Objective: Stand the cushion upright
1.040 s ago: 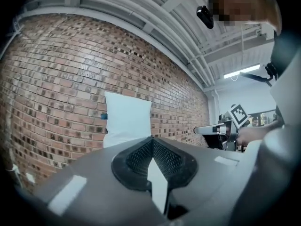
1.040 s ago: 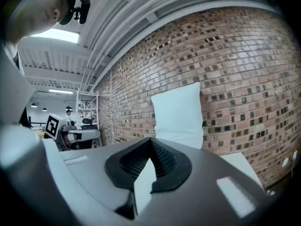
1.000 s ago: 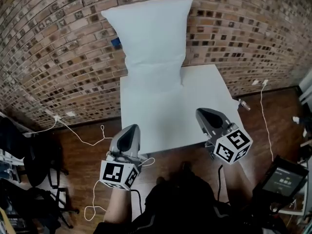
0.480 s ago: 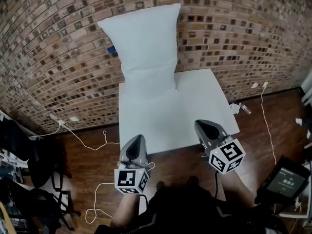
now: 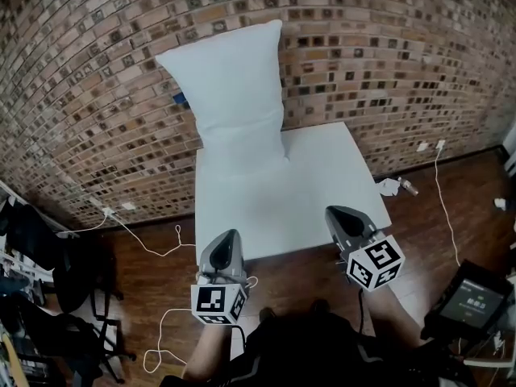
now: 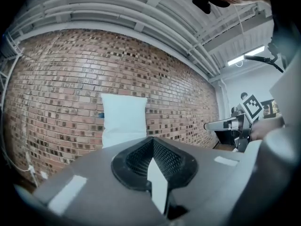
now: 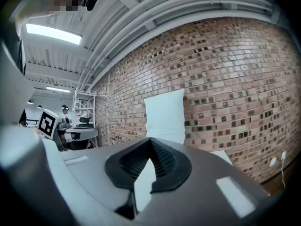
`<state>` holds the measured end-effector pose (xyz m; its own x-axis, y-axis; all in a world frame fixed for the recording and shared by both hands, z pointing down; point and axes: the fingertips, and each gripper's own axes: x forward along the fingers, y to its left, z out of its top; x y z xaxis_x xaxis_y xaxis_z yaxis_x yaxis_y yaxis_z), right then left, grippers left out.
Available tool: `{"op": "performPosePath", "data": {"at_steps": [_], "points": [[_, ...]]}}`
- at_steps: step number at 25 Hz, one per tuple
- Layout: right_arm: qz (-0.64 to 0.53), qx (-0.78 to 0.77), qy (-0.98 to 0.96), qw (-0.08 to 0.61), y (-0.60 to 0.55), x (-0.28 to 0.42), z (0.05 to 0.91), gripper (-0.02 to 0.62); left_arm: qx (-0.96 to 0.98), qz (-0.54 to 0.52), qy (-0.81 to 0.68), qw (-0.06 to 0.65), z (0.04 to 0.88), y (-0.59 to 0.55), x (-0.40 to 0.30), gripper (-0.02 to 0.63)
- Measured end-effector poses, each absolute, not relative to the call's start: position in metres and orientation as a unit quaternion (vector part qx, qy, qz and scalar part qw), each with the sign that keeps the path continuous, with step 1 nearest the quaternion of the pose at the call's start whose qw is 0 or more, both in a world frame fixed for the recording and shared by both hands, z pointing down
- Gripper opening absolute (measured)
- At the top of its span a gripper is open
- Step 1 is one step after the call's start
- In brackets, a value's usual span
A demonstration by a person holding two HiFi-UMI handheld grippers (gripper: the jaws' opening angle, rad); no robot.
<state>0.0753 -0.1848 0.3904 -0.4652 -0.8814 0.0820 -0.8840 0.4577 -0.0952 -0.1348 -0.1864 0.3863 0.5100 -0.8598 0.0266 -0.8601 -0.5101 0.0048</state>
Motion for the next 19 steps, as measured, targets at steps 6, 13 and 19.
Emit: {"op": "performPosePath", "data": {"at_steps": [6,13,19], "points": [[0.055,0.513,-0.857,0.012,-0.184,0.075,0.392,0.006,0.873,0.001,-0.488,0.012,0.388,-0.186,-0.125,0.009],[0.034,0.511,-0.859,0.010,-0.189,0.073,0.379,0.006,0.874,-0.011,-0.486,0.004,0.375,-0.193,-0.122,0.009],[0.038,0.515,-0.856,0.012,-0.194,0.073,0.385,0.006,0.876,-0.011,-0.481,0.011,0.388,-0.204,-0.120,0.009]]}}
